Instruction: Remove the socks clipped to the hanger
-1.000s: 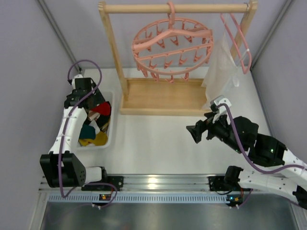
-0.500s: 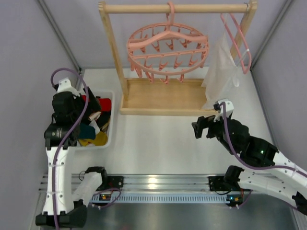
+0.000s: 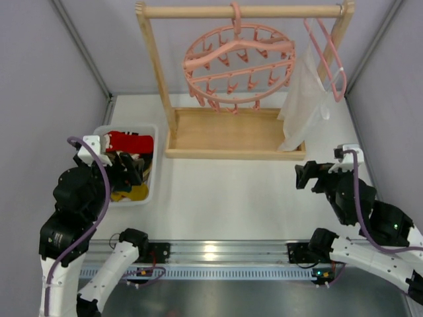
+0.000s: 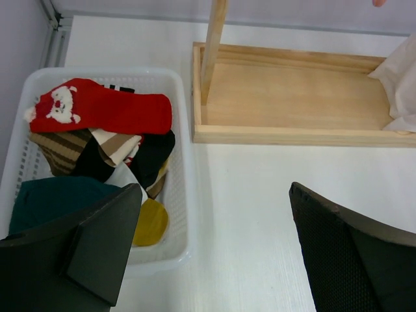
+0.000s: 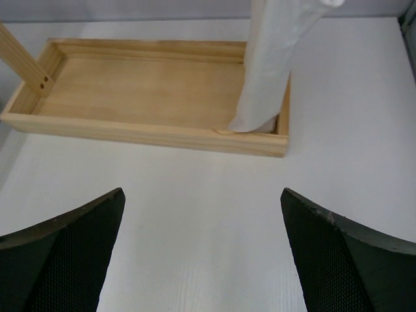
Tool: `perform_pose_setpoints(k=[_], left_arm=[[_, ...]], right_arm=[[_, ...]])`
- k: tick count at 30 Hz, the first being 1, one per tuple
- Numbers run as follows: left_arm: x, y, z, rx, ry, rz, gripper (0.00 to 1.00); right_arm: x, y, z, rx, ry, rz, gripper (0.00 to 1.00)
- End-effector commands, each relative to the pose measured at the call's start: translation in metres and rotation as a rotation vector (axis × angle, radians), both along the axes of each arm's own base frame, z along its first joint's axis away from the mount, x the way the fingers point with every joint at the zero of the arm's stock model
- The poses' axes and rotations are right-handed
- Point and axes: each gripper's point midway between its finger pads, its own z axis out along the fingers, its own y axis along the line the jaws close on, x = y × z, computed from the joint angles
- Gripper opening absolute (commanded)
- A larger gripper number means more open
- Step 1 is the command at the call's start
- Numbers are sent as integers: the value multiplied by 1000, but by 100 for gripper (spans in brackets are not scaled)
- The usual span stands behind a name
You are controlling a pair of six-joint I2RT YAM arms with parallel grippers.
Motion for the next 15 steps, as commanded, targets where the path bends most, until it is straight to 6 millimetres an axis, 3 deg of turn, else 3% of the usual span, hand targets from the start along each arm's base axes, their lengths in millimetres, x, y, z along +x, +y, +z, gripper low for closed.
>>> perform_pose_setpoints(k=[1,5,7,15], left_arm=[[-3,13,-8,60,0,45,99],[-7,5,-16,36,10,5,99],[-8,5,-22,32,18,8,99],[-18,7,-29,1,-5,15,98]], right_arm=[[-11,-45,21,-10,-31,-116,100],[-24,-79,27,-64,-26,-185,99],[-27,-86,29,-73,-23,-196,99],[-29,-83,30,-74,-14,-167,99]])
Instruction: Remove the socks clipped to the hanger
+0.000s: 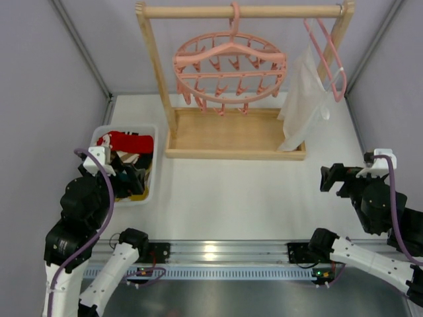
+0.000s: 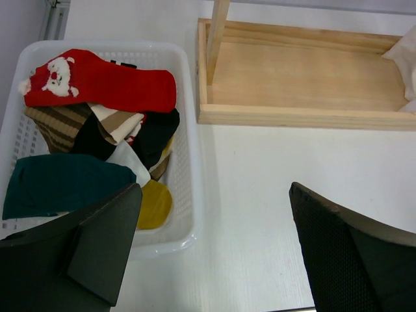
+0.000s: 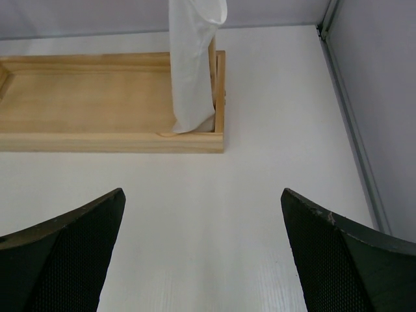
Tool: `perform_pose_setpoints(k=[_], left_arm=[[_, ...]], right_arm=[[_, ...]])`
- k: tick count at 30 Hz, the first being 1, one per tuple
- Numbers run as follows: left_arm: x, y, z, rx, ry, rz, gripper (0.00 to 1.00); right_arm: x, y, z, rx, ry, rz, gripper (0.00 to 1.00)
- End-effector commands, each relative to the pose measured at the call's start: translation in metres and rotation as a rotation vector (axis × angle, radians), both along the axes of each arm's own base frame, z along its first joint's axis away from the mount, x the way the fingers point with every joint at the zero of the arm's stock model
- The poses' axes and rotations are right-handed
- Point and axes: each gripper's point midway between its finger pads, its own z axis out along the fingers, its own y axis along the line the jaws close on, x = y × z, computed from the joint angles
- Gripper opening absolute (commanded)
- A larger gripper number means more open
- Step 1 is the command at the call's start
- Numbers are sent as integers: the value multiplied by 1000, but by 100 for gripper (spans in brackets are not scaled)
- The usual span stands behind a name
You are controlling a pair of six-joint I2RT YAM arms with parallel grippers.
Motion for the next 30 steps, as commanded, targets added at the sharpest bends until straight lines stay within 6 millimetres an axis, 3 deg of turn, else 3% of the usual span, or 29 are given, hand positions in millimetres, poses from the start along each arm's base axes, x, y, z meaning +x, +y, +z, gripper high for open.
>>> perform_pose_setpoints(k=[1,30], left_arm=[[-3,1,4,-14,-32,4,98],[-2,4,1,-16,-39,26,98]], right_arm=[[-3,-8,-1,-29,18,-23,99],[-4,-4,-4,-8,20,3,99]])
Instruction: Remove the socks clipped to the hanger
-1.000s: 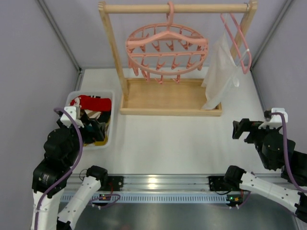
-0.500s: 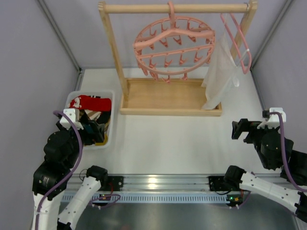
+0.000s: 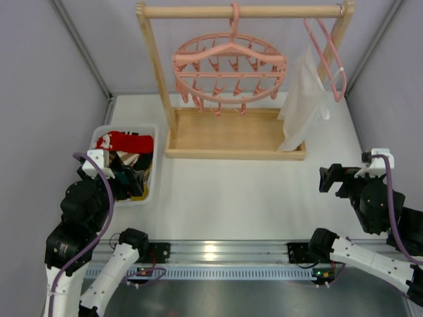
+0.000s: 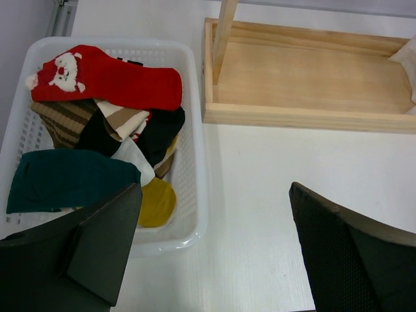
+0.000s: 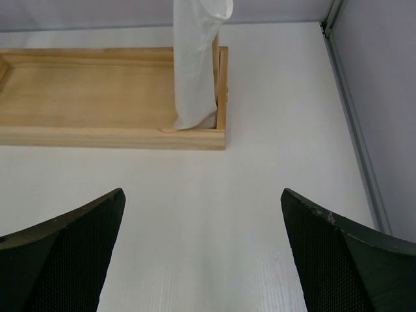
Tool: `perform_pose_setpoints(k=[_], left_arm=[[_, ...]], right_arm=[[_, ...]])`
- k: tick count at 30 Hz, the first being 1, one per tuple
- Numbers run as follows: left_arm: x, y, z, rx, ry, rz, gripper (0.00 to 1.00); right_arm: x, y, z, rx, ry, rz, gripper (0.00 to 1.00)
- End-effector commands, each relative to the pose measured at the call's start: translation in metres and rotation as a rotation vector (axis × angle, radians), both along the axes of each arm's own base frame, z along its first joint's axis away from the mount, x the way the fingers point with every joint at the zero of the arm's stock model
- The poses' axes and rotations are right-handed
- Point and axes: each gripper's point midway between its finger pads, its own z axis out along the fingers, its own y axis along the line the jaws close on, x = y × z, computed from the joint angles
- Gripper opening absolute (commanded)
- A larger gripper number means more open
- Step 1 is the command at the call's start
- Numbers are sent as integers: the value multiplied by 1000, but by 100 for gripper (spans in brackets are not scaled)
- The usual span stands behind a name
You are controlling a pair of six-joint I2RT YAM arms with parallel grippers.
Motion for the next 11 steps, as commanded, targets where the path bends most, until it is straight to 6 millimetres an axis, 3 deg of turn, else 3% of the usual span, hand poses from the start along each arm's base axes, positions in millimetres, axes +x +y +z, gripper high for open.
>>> perform_pose_setpoints(k=[1,11], left_arm=[[3,-1,6,-15,-25,7,98],[4,1,7,-15,-27,14,99]], right_arm=[[-3,-6,1,14,2,-10,99],[-3,-4,0,17,6,-8,100]])
